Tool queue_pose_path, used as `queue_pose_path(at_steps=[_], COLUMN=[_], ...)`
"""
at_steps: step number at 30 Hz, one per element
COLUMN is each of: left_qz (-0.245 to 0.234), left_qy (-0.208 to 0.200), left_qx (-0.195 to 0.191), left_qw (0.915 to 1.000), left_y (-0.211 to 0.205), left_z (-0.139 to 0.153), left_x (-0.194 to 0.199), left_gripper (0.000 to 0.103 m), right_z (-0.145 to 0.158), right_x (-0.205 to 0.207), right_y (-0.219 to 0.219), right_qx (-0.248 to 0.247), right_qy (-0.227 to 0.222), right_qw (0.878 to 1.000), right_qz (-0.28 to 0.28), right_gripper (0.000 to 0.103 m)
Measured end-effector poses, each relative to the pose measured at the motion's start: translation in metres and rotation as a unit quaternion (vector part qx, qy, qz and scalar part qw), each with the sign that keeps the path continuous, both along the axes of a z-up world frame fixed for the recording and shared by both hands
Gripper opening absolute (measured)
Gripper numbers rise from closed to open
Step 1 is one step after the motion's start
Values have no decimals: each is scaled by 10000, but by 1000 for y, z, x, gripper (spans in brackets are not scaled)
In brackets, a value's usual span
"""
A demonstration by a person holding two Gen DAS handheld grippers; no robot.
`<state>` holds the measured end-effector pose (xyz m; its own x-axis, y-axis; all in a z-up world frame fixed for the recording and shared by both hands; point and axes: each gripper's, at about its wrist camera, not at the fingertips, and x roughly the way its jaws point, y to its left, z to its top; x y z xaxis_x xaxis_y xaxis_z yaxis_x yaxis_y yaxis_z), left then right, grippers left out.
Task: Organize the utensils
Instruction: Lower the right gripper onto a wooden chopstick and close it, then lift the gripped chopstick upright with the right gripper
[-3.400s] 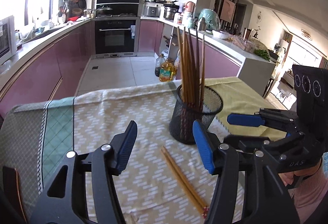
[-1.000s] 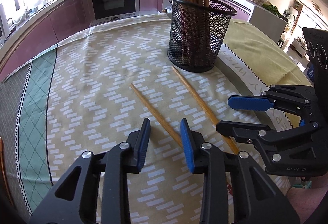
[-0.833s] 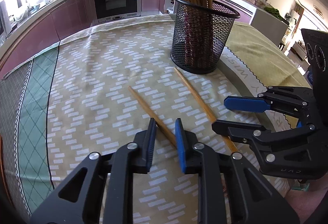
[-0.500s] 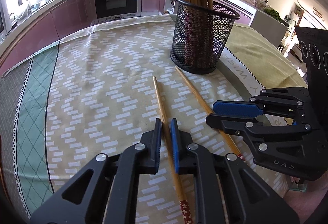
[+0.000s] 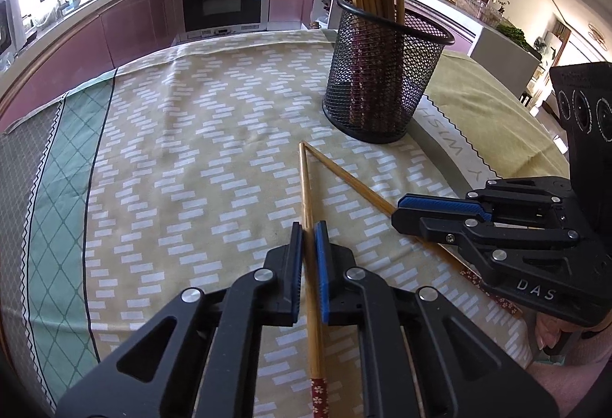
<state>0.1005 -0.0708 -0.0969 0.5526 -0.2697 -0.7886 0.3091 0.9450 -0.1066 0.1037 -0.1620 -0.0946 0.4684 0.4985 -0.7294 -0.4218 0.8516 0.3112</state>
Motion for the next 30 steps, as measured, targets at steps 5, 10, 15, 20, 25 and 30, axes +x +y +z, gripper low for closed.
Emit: queue_pose_path(at_steps=[5, 10, 15, 20, 25, 30], left_qz=[38, -71, -168, -213, -185, -123], left_qy=[4, 21, 64, 78, 56, 19], left_qx=[-27, -92, -56, -12, 17, 28], left_qw=[10000, 9999, 9998, 9997, 9998, 9999], left_y=[4, 0, -5, -6, -9, -10], left_z=[1, 2, -2, -3, -3, -2], left_x=[-1, -2, -2, 0, 1, 0], left_gripper=[7, 7, 7, 8, 7, 7], right_z=[6, 12, 4, 1, 2, 3], right_x=[-3, -5, 2, 7, 9, 8], right_y=[-6, 1, 11, 18, 26, 21], right_qx=[177, 309, 106, -92, -253, -60], right_qy=[-59, -86, 56, 69, -50, -49], right_qw=[9998, 9993, 9994, 9994, 9991, 9996], right_qz=[-19, 201, 324, 321, 332, 273], right_gripper=[6, 6, 6, 8, 7, 6])
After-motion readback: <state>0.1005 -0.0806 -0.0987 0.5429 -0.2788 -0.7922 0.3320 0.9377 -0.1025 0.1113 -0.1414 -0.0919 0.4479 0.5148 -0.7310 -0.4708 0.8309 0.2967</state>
